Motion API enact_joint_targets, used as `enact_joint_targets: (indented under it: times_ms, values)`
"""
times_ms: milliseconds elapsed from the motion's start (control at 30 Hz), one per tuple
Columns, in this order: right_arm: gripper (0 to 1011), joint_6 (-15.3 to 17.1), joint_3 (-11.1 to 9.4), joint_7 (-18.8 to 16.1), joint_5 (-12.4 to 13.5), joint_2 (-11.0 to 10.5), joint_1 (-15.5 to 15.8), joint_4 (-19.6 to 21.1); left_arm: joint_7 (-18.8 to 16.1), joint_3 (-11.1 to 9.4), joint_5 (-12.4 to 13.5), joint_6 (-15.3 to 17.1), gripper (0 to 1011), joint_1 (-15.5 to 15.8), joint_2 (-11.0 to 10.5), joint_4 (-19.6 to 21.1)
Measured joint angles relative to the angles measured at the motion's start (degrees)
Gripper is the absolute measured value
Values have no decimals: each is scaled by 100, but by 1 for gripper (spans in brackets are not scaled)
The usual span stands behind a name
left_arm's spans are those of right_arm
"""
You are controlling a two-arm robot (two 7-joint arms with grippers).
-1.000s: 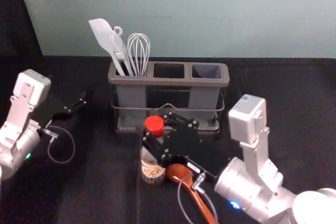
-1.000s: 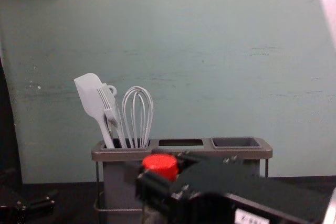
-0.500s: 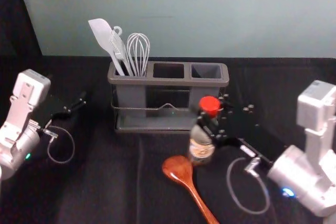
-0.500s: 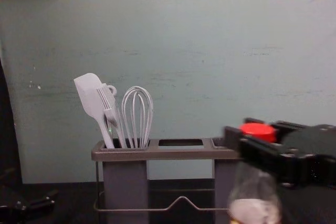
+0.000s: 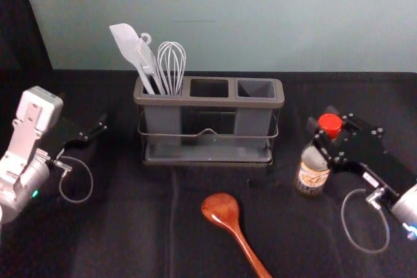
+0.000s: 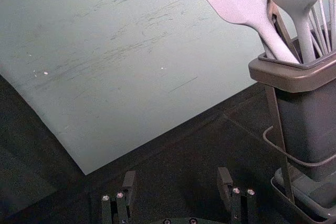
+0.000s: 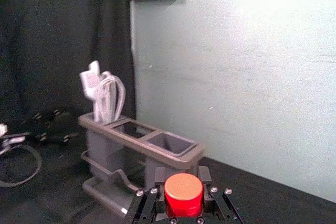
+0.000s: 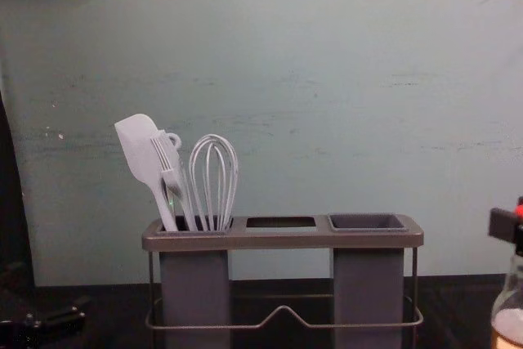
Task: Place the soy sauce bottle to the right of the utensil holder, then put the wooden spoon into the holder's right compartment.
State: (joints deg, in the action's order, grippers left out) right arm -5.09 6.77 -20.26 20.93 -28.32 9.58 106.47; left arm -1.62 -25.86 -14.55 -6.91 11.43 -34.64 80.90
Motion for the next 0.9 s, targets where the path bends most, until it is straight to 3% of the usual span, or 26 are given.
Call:
enact_joint_targets:
  times_ms: [133, 333, 667, 900]
  values:
    - [378, -337, -73, -100, 142, 127, -163, -371, 0, 0, 0, 0, 1000, 0, 0, 0]
    - [378, -583, -58, -215, 167, 289, -517, -832, 0, 0, 0, 0, 1000, 0, 0, 0]
    - [378, -476, 136, -372, 215, 391, -1081, -1367, 0, 0, 0, 0, 1000, 0, 0, 0]
    - [378, -391, 301, -338, 88, 485, -1394, -1676, 0, 0, 0, 0, 1000, 0, 0, 0]
